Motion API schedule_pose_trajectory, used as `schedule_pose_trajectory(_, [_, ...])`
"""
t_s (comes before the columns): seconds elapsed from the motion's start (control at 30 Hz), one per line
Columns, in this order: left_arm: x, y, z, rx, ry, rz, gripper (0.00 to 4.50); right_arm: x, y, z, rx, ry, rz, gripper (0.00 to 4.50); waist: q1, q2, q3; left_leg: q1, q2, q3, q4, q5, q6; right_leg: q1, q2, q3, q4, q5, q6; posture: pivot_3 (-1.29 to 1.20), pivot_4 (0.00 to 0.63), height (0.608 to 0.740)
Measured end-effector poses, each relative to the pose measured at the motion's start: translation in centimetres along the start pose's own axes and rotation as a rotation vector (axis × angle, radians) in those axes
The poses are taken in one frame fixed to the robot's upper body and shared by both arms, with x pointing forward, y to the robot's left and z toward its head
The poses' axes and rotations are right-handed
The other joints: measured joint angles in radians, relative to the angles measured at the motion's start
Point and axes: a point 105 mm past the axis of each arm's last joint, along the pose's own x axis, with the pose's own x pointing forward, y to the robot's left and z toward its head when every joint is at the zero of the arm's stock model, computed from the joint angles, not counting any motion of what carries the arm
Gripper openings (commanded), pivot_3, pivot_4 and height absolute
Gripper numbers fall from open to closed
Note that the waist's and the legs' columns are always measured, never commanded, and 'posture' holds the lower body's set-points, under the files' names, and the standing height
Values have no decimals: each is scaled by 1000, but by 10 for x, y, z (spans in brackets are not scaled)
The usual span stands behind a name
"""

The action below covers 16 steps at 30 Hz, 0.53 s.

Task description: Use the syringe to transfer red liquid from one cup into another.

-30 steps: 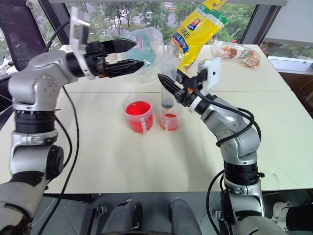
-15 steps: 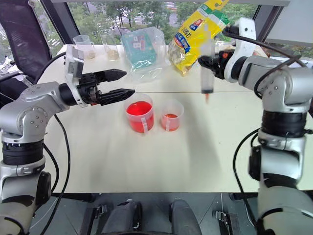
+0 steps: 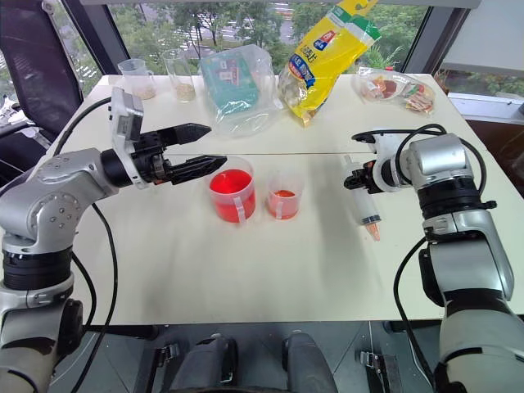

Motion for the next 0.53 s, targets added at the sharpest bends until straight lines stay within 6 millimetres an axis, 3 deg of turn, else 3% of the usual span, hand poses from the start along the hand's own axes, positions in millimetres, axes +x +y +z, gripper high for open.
schedule_pose_trajectory(0.03, [-1,0,-2,-5,9,4,4500,2,1,-1,-1,3,5,4343,0,0,0,0,0,0,0,0,0,0,0,0,0,0,0,0,150,740])
schedule_pose_trajectory(0.07, [-2,0,-3,-8,16,10,4500,2,1,-1,-2,4,9,4438,0,0,0,0,0,0,0,0,0,0,0,0,0,0,0,0,150,740])
schedule_pose_trajectory(0.23, [-6,-3,-6,-17,42,13,4500,-3,3,3,-43,-20,27,4438,1,1,0,0,0,0,0,0,0,0,0,0,0,0,0,0,150,740])
schedule_pose_trajectory(0.37, [-18,-4,-6,-21,67,28,4500,-41,8,27,-236,-158,48,4438,4,1,1,-2,0,-1,0,0,0,-2,0,-1,-1,0,0,0,150,740])
schedule_pose_trajectory(0.47, [-24,-4,-5,-18,87,39,4500,-73,29,37,-380,-267,146,4438,4,1,1,-2,0,-2,0,0,0,-1,0,-1,-1,0,0,0,150,740])
schedule_pose_trajectory(0.53, [-29,-6,-6,-17,102,42,4500,-90,49,31,-463,-318,258,4438,3,1,1,-2,0,-2,0,0,0,0,0,-1,-1,0,0,0,150,740])
